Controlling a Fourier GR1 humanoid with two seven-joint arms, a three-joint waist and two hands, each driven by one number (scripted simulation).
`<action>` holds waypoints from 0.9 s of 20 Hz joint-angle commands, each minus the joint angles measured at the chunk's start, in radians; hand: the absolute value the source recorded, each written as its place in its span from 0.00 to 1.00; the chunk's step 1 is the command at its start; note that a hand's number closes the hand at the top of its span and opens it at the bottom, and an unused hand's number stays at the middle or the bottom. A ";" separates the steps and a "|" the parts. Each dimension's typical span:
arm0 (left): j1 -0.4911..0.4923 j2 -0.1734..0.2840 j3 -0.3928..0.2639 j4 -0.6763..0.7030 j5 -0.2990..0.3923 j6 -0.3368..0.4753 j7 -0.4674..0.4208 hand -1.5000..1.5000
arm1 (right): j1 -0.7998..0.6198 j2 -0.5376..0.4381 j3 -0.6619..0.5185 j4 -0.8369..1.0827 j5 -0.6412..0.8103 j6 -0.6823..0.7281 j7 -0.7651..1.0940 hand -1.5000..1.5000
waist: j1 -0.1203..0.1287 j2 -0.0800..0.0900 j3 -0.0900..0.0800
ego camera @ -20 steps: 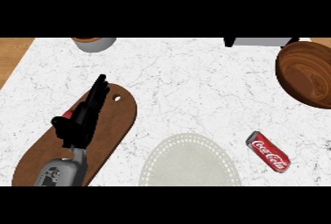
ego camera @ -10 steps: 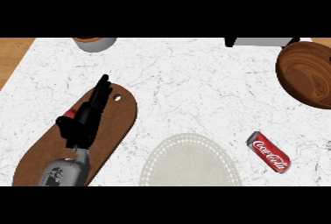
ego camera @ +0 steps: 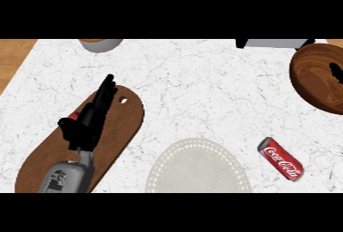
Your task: Pick the squash from the placemat and place it in the bowl
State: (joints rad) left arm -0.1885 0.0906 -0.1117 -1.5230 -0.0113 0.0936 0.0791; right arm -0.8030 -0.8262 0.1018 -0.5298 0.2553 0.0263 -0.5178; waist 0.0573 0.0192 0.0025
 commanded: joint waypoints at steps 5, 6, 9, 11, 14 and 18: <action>-0.030 -0.020 0.002 0.029 -0.007 0.011 0.003 0.50 | -0.064 0.034 0.014 0.228 0.028 0.216 -0.169 0.00 | -0.003 0.004 0.001; -0.001 -0.013 -0.004 -0.008 0.002 -0.001 0.013 0.50 | -0.055 0.040 -0.009 0.251 0.011 0.215 -0.214 0.00 | 0.001 0.002 0.002; -0.003 0.002 0.009 0.024 -0.004 -0.013 -0.030 0.50 | -0.096 -0.016 -0.076 0.291 -0.048 0.311 -0.274 0.00 | 0.000 0.004 0.002; -0.026 -0.021 0.014 0.048 -0.014 0.017 -0.033 0.50 | -0.075 0.001 -0.113 0.306 -0.077 0.284 -0.346 0.00 | -0.009 0.006 0.003; 0.023 -0.010 0.004 0.003 -0.002 -0.005 -0.019 0.50 | -0.133 0.004 -0.173 0.338 -0.126 0.287 -0.324 0.00 | 0.001 0.001 0.002; -0.003 -0.018 0.008 0.027 0.005 -0.011 -0.020 0.50 | -0.178 -0.049 -0.228 0.393 -0.171 0.356 -0.260 0.00 | -0.006 0.004 0.001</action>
State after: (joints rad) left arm -0.1796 0.0793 -0.1103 -1.5227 -0.0152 0.0897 0.0699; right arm -0.9348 -0.8491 -0.0765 -0.1856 0.1237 0.3224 -0.7979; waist 0.0540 0.0210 0.0044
